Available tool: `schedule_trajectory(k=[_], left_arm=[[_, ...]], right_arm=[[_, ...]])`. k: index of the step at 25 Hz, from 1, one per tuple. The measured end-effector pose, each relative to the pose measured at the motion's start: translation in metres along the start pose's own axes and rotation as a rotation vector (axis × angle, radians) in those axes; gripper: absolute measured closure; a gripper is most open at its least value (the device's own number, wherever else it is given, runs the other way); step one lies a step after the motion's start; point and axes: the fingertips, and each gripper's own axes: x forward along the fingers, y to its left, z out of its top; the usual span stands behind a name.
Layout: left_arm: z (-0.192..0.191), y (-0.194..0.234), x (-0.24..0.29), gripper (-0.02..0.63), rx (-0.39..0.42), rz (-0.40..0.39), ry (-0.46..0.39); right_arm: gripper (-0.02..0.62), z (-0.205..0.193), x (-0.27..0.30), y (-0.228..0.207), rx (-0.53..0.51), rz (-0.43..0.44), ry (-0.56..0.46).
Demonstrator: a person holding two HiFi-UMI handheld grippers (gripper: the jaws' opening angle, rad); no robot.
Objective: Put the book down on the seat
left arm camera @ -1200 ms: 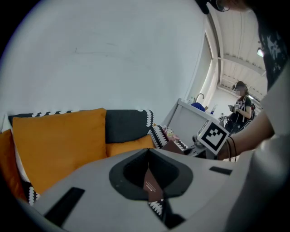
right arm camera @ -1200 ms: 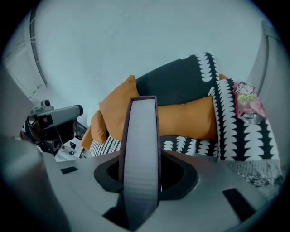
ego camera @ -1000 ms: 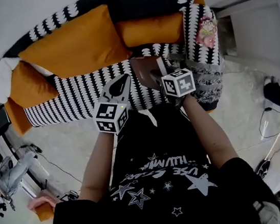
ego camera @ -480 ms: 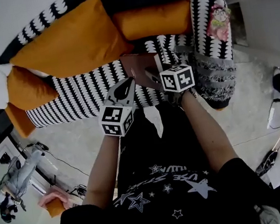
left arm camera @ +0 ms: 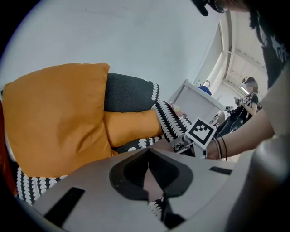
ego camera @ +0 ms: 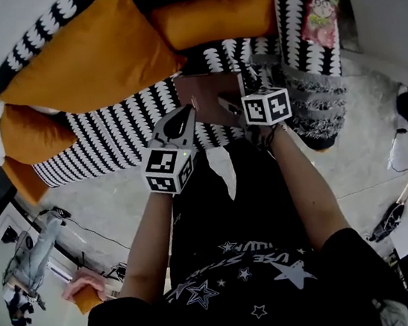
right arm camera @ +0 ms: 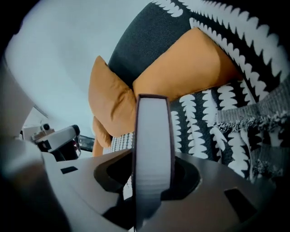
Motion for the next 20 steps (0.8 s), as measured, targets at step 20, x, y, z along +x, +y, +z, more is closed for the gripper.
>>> schedule_trajectory(k=[20], left_arm=[[0.023, 0.014, -0.015, 0.597, 0.022, -0.029, -0.048]], right_arm=[[0.314, 0.032, -0.055, -0.027, -0.139, -0.377, -0.135]])
